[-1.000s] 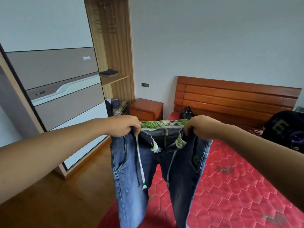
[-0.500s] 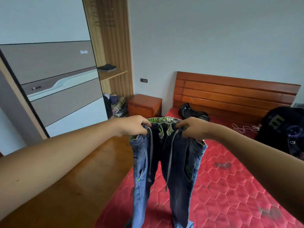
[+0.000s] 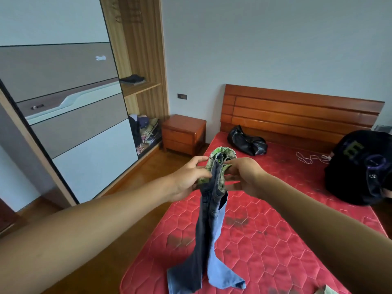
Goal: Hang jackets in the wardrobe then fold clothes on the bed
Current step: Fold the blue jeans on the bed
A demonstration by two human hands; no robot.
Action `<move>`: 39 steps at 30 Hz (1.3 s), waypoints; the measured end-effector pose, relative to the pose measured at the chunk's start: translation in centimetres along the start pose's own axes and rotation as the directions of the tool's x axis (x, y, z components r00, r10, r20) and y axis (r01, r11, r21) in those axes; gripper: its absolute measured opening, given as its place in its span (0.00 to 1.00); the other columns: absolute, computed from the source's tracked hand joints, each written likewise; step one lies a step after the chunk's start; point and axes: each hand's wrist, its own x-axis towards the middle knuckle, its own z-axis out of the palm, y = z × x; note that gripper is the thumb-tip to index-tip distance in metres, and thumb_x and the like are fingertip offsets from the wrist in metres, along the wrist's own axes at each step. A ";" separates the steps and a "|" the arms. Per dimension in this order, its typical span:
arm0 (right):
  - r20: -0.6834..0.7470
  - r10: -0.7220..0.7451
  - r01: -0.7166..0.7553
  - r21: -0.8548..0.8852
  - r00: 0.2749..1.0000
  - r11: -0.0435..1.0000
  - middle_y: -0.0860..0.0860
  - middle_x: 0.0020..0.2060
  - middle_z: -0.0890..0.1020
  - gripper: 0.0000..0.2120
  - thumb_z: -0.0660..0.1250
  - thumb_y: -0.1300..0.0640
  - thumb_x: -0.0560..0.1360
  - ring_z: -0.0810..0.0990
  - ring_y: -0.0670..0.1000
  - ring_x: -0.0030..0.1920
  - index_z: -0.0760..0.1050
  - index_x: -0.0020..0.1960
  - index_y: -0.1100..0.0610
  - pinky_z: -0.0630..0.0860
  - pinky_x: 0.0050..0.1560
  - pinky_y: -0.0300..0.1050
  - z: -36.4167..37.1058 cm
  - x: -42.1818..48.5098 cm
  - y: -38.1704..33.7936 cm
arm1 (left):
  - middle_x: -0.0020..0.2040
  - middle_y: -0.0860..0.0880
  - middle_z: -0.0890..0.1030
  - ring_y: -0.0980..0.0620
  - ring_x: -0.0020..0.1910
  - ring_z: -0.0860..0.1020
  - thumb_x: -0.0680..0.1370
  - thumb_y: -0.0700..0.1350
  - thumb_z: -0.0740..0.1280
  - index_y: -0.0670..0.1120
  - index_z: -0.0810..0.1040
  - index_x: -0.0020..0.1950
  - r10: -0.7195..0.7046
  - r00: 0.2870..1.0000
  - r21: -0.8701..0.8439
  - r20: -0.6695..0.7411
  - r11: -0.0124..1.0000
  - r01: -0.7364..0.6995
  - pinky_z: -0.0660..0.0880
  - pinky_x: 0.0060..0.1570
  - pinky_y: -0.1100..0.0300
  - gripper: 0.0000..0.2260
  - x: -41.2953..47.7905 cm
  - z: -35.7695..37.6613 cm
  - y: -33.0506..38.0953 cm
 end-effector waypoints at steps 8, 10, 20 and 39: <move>-0.070 -0.108 0.090 -0.223 0.992 0.971 0.59 0.40 0.84 0.14 0.59 0.75 0.77 0.84 0.54 0.32 0.79 0.53 0.63 0.84 0.34 0.51 -0.2 0.6 0.4 | 0.63 0.51 0.78 0.57 0.53 0.82 0.72 0.39 0.74 0.62 0.58 0.73 0.384 0.923 0.605 0.038 0.726 -0.327 0.78 0.52 0.55 0.38 -1.2 0.6 -0.9; -0.060 -0.261 0.134 -0.737 0.963 0.662 0.55 0.42 0.82 0.18 0.59 0.68 0.75 0.83 0.55 0.34 0.80 0.57 0.53 0.85 0.40 0.52 -2.5 1.3 0.2 | 0.60 0.53 0.79 0.57 0.50 0.82 0.72 0.41 0.75 0.65 0.62 0.66 0.400 0.916 0.607 0.013 0.725 -0.325 0.76 0.51 0.57 0.33 -1.2 -0.5 -0.6; 0.350 -0.170 0.371 -0.922 0.921 0.113 0.50 0.50 0.79 0.14 0.77 0.53 0.70 0.78 0.53 0.51 0.82 0.55 0.48 0.74 0.51 0.46 -5.0 1.4 -3.5 | 0.59 0.56 0.77 0.44 0.64 0.78 0.70 0.30 0.65 0.61 0.71 0.57 0.388 0.908 0.685 0.155 0.621 -0.382 0.74 0.56 0.37 0.28 -2.3 -4.2 5.7; 0.096 -0.696 0.659 -0.436 0.711 0.613 0.52 0.37 0.79 0.20 0.76 0.69 0.71 0.77 0.44 0.34 0.73 0.57 0.57 0.76 0.37 0.39 -3.4 -3.5 -9.4 | 0.62 0.48 0.79 0.48 0.61 0.77 0.75 0.36 0.73 0.61 0.73 0.53 0.534 0.846 0.637 -0.016 0.657 -0.403 0.75 0.62 0.40 0.20 -4.1 -9.2 12.3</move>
